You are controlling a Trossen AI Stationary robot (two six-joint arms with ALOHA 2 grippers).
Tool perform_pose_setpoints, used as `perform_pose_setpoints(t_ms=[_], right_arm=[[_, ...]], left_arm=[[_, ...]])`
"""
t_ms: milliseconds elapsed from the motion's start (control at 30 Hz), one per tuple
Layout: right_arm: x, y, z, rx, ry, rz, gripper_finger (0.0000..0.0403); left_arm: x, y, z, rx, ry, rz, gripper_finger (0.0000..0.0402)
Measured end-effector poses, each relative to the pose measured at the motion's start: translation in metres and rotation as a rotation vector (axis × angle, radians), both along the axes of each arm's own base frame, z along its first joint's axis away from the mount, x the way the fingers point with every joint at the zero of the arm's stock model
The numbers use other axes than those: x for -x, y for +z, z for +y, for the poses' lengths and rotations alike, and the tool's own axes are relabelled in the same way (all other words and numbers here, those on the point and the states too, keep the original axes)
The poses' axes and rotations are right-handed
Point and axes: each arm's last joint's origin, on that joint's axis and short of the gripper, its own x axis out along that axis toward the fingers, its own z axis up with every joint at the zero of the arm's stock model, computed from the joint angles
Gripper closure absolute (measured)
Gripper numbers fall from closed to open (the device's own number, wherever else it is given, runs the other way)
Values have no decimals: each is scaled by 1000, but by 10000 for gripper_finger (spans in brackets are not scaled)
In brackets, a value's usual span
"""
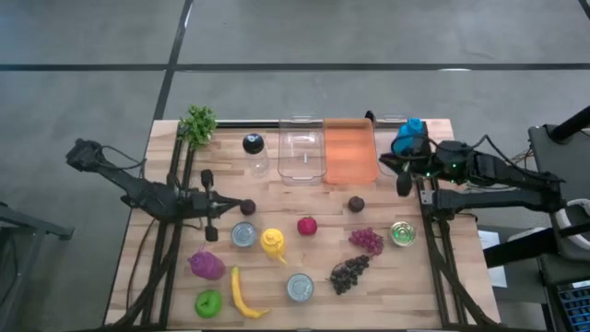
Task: Pick & Place Food Item
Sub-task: Put the red grapes into the orange bin
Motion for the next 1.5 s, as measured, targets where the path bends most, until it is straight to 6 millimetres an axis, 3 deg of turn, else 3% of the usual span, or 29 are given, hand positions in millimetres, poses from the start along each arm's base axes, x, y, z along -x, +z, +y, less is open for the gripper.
perform_pose_setpoints(t_ms=[367,767,1067,1500], right_arm=[[-30,-26,24,69,216,3,351],[-58,-45,52,95,371,63,351],[-69,-53,63,79,405,82,351],[-74,-51,65,81,411,47,351]], left_arm=[[-52,35,-28,-67,49,109,399],[-93,45,-40,-107,108,225,399],[-113,48,-50,-67,86,322,399],[-116,47,-52,-40,15,349,395]])
